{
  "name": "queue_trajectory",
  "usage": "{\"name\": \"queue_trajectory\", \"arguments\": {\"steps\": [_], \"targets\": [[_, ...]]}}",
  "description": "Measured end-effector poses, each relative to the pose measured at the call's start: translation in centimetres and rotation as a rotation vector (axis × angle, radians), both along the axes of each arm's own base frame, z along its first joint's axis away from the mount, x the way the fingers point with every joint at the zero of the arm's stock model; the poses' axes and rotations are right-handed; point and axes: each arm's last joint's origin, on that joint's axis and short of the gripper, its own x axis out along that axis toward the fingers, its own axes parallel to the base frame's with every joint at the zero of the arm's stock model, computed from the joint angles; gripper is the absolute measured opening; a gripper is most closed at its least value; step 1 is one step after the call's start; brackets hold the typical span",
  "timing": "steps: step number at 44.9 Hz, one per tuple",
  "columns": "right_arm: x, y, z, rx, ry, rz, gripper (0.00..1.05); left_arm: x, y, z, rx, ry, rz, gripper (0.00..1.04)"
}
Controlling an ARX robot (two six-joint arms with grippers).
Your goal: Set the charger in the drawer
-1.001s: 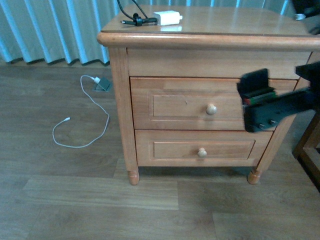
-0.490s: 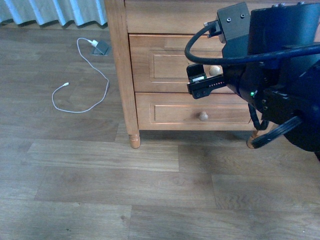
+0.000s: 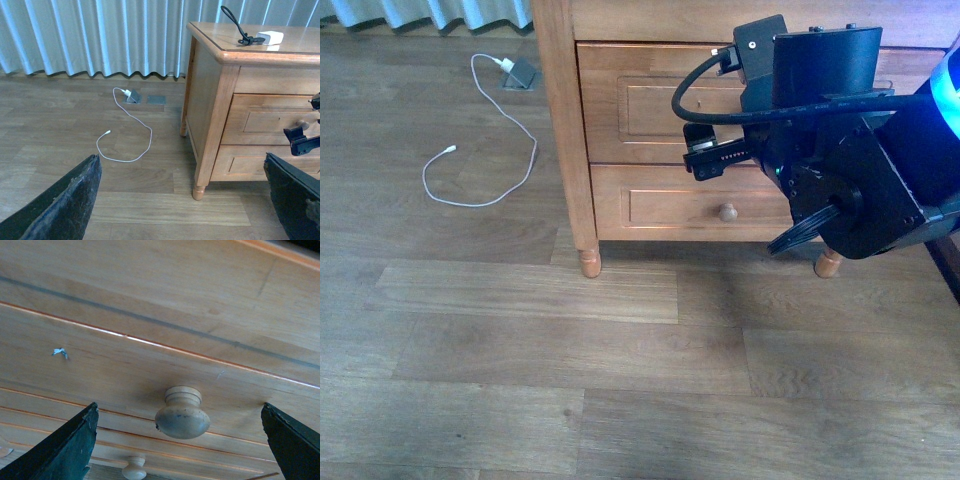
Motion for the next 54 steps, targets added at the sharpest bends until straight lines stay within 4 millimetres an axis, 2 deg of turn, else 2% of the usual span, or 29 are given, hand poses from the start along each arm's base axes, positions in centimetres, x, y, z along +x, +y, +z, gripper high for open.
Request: {"name": "queue_trajectory", "arguments": {"steps": [10,15,19,35,47,54], "targets": [[0.1,-0.1,-0.1,-0.002,-0.004,-0.015,0.96,0.0,0.0,0.0,0.000,0.000,0.000,0.99],[0.2,-0.1,-0.1,-0.001,-0.005,-0.020,0.86,0.0,0.0,0.0,0.000,0.000,0.000,0.99],[0.2,-0.2,-0.1,0.002,-0.009,-0.020,0.88,0.0,0.0,0.0,0.000,0.000,0.000,0.99],[0.0,0.3,0.0,-0.006,-0.013,0.002,0.25,0.0,0.0,0.0,0.000,0.000,0.000,0.99],[-0.3,0.0,0.6,0.005,0.033,0.027,0.23,0.0,0.0,0.0,0.000,0.000,0.000,0.99],[-3.1,-1.1,1.8,0.058,0.150,0.060,0.22,0.0,0.0,0.0,0.000,0.000,0.000,0.99]]}}
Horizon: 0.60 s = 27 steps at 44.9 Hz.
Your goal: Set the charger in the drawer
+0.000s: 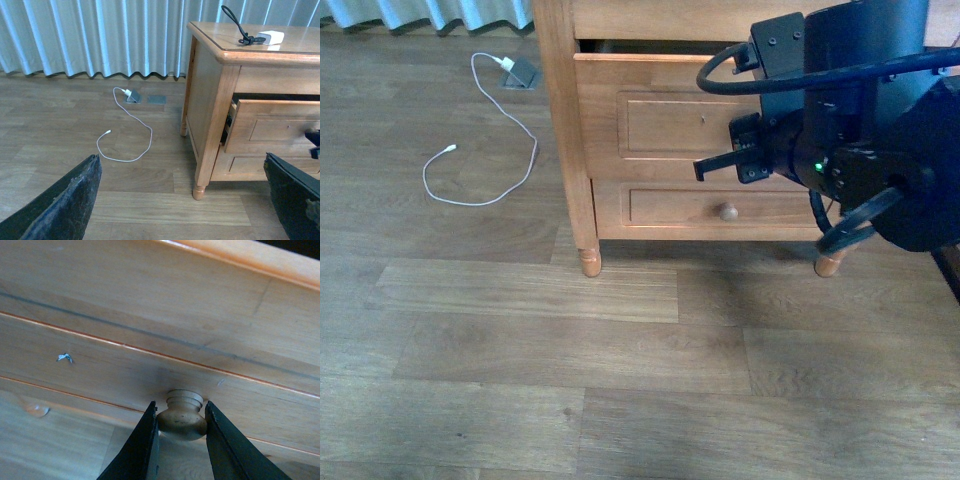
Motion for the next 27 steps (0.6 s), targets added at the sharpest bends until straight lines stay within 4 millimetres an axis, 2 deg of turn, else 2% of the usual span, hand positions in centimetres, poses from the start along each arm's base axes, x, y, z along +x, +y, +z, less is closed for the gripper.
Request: {"name": "queue_trajectory", "arguments": {"steps": [2,14,21,27], "targets": [[-0.7,-0.3,0.2,0.009,0.018,0.008,0.22,0.0,0.0,0.0,0.000,0.000,0.000,0.99],[-9.8,-4.1,1.2,0.044,0.203,0.127,0.21,0.0,0.0,0.0,0.000,0.000,0.000,0.99],[-13.3,-5.4,1.3,0.074,0.254,0.168,0.21,0.0,0.0,0.0,0.000,0.000,0.000,0.99],[-15.6,-6.7,1.5,0.084,0.320,0.164,0.42,0.0,0.0,0.0,0.000,0.000,0.000,0.99]]}}
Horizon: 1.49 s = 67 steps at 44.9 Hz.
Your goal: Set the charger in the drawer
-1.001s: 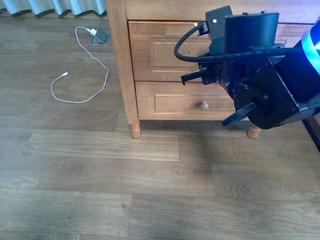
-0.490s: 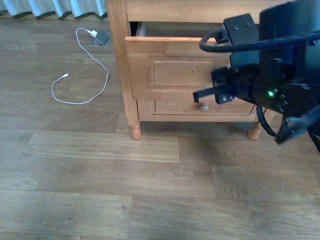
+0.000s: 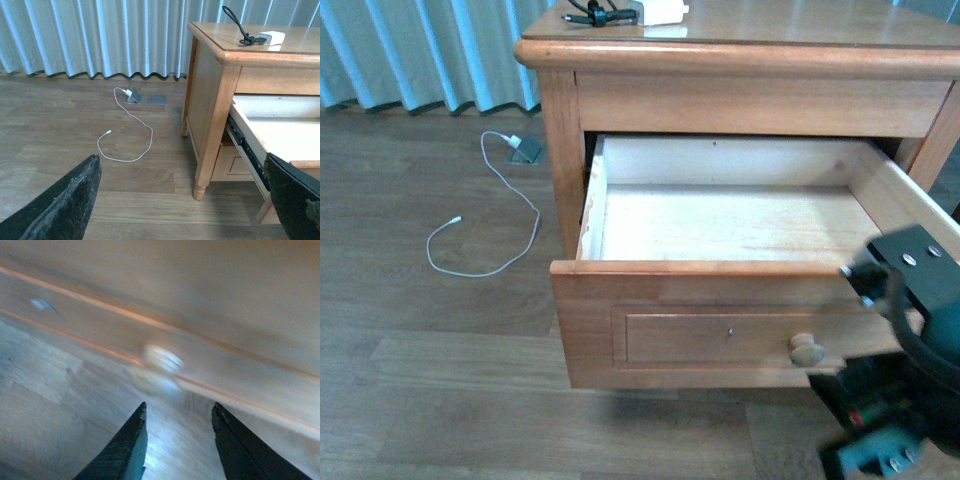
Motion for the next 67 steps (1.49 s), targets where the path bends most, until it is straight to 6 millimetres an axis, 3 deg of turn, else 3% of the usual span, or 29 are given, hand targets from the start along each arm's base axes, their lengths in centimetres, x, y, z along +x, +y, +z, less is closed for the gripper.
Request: {"name": "queue_trajectory", "arguments": {"steps": [7,15,19,27,33,40,51,58,67], "targets": [[-1.6,-1.6,2.2,0.012,0.020,-0.032,0.62,0.0,0.0,0.0,0.000,0.000,0.000,0.99],[-3.6,-2.7,8.1,0.081,-0.106,-0.016,0.88,0.0,0.0,0.0,0.000,0.000,0.001,0.99],[-5.0,-3.6,10.9,0.054,-0.269,-0.036,0.98,0.0,0.0,0.0,0.000,0.000,0.000,0.99],[-9.4,-5.3,14.3,0.093,-0.438,-0.031,0.96,0.0,0.0,0.0,0.000,0.000,0.000,0.99],[-11.9,-6.9,14.3,0.138,-0.500,-0.068,0.96,0.0,0.0,0.0,0.000,0.000,0.000,0.99],[-12.9,-8.4,13.3,0.179,-0.563,-0.176,0.96,0.0,0.0,0.0,0.000,0.000,0.000,0.99],[-12.9,-8.5,13.1,0.196,-0.555,-0.192,0.96,0.0,0.0,0.0,0.000,0.000,0.000,0.99],[-13.1,-8.2,12.4,0.126,-0.709,-0.372,0.74,0.0,0.0,0.0,0.000,0.000,0.000,0.99],[-13.4,-7.5,11.5,0.127,-0.721,-0.390,0.42,0.0,0.0,0.0,0.000,0.000,0.000,0.99]]}}
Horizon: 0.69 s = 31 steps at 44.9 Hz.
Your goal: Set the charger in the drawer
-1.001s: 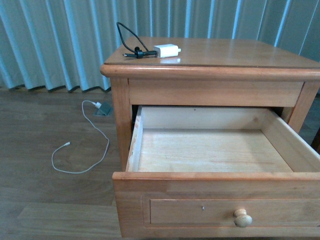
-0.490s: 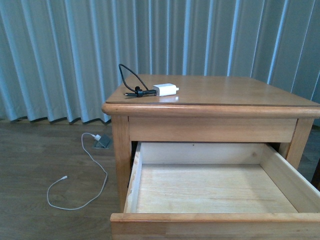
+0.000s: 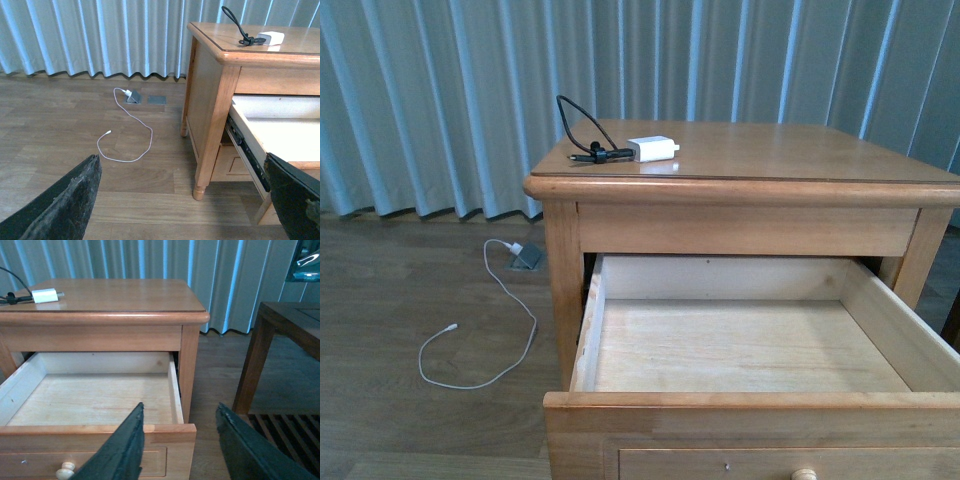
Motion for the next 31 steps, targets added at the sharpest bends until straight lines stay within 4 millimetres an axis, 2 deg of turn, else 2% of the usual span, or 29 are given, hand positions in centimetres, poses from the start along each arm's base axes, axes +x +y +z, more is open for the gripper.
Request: {"name": "queue_trajectory", "arguments": {"steps": [1,4,9,14,19,21,23,25,28,31], "targets": [[0.0,0.2,-0.1,-0.001,0.002,-0.015,0.40,0.0,0.0,0.0,0.000,0.000,0.000,0.99],[-0.1,1.0,-0.2,0.002,-0.002,-0.004,0.55,0.0,0.0,0.0,0.000,0.000,0.000,0.99],[-0.1,1.1,-0.2,0.002,-0.004,0.008,0.81,0.0,0.0,0.0,0.000,0.000,0.000,0.99],[-0.1,1.1,-0.2,0.003,-0.004,0.008,0.98,0.1,0.0,-0.1,-0.019,0.018,0.033,0.99],[-0.1,1.1,-0.2,0.003,-0.004,0.006,0.96,0.8,-0.3,0.3,-0.120,0.149,0.396,0.99],[-0.1,1.1,-0.2,0.003,-0.004,0.007,0.96,1.5,-0.3,0.8,-0.139,0.151,0.481,0.99],[-0.1,1.1,-0.2,0.003,-0.004,0.006,0.96,2.7,-0.3,2.1,-0.160,0.138,0.487,0.99],[-0.1,1.1,-0.2,0.003,-0.004,0.006,0.96,4.2,-0.7,3.8,-0.179,0.123,0.420,0.99],[-0.1,1.1,-0.2,0.003,-0.004,0.006,0.96,5.8,-1.2,5.2,-0.176,0.124,0.342,0.99],[-0.1,1.1,-0.2,0.003,-0.004,0.006,0.96,8.7,-2.3,7.3,-0.137,0.140,0.241,0.99]]}}
